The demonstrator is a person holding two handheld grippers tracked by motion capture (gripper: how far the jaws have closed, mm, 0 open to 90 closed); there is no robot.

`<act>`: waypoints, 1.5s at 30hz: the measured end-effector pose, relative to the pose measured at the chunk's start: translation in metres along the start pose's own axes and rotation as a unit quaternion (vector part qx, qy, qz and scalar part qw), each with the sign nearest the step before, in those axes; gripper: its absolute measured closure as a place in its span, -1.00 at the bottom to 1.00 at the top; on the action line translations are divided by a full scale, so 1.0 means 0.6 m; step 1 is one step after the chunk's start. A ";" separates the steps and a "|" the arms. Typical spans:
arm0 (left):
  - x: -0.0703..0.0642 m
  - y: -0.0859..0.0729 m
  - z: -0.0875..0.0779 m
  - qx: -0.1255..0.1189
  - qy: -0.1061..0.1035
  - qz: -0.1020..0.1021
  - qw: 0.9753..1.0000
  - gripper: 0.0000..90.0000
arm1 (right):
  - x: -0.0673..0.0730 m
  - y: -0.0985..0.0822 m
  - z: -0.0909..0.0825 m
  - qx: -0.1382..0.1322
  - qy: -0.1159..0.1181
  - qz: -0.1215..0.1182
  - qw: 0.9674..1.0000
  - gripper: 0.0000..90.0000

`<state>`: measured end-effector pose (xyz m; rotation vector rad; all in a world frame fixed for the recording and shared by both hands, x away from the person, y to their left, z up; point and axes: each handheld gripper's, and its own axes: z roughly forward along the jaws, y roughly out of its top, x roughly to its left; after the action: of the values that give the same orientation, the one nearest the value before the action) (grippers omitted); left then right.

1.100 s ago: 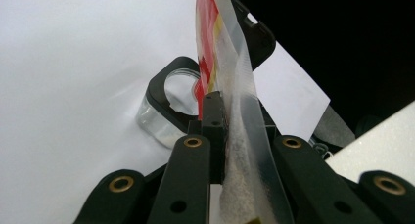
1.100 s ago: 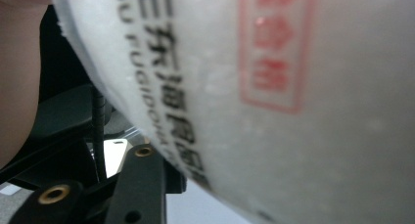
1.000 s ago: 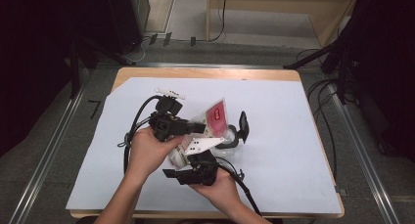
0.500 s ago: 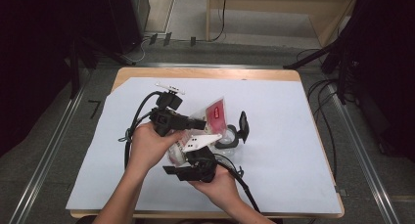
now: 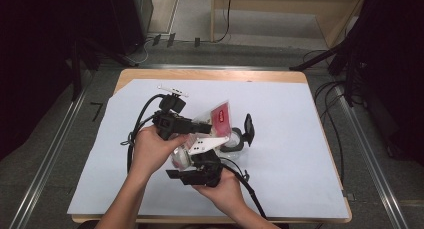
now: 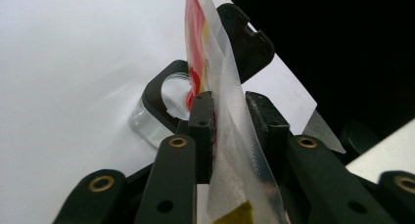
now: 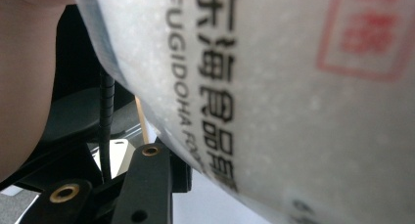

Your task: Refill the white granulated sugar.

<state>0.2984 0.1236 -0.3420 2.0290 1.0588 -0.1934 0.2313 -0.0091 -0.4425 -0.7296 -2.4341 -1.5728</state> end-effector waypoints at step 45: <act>-0.008 0.004 0.003 -0.006 0.010 0.001 1.000 0.80 | 0.001 0.000 -0.001 0.002 -0.007 -0.010 1.000 0.38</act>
<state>0.2974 0.1187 -0.3395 2.0251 1.0688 -0.1649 0.2306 -0.0091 -0.4420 -0.7189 -2.4615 -1.5749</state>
